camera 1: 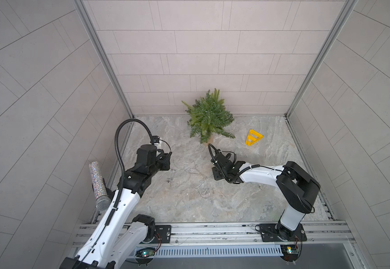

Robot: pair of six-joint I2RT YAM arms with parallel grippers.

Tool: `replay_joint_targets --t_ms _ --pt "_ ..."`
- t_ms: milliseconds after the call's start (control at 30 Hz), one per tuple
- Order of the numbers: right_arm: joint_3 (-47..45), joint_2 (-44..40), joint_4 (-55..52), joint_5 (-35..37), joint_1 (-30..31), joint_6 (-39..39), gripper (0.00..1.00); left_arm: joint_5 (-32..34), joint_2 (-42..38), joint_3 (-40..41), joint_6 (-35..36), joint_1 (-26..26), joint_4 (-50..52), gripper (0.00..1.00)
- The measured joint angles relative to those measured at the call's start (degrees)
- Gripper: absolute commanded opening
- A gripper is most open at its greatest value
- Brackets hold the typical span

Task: Remove string lights from the small christmas tree
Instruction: Place the light string at the center of the board.

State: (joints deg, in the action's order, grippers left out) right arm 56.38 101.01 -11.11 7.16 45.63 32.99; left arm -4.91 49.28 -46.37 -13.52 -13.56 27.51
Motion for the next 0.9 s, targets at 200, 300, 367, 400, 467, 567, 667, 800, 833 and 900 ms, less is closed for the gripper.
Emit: replay_joint_targets --t_ms 200,300,367,400,467,567,667,800,833,900 --pt "1.1 1.8 -1.2 -0.3 0.2 0.0 0.42 0.0 -0.4 0.1 0.0 0.0 -0.5 0.42" --pt "0.8 1.9 -0.7 -0.2 0.2 0.1 0.26 0.0 -1.2 0.7 0.0 0.1 -1.2 0.42" --pt "0.6 1.9 -0.4 0.0 0.2 0.0 0.16 0.0 -1.5 1.0 0.0 0.1 -1.2 0.42" --pt "0.6 1.9 -0.2 0.2 0.2 -0.1 0.11 0.0 -1.5 1.1 0.0 0.1 -1.2 0.42" --pt "0.2 1.6 0.0 0.8 0.1 -0.7 0.04 -0.1 -1.5 1.1 0.0 0.1 -1.3 0.42" --pt "-1.5 -0.4 -0.2 1.9 -0.5 -1.3 0.00 -0.1 -1.6 1.1 0.0 0.1 -1.3 0.42" --pt "-4.7 -4.6 -3.4 3.2 -2.3 -2.4 0.00 -0.1 -1.9 1.1 0.0 0.1 -1.4 0.42" --pt "-8.3 -13.9 -9.2 6.1 -5.5 -4.2 0.00 -0.1 -1.9 1.1 0.0 0.1 -1.5 0.42" --pt "-9.2 -17.1 -10.4 7.0 -6.7 -4.7 0.00 -0.1 -1.9 1.1 0.0 0.1 -1.5 0.42" --pt "-10.8 -22.6 -12.2 8.1 -9.2 -5.6 0.00 -0.1 -1.9 1.1 0.0 0.2 -1.5 0.42"
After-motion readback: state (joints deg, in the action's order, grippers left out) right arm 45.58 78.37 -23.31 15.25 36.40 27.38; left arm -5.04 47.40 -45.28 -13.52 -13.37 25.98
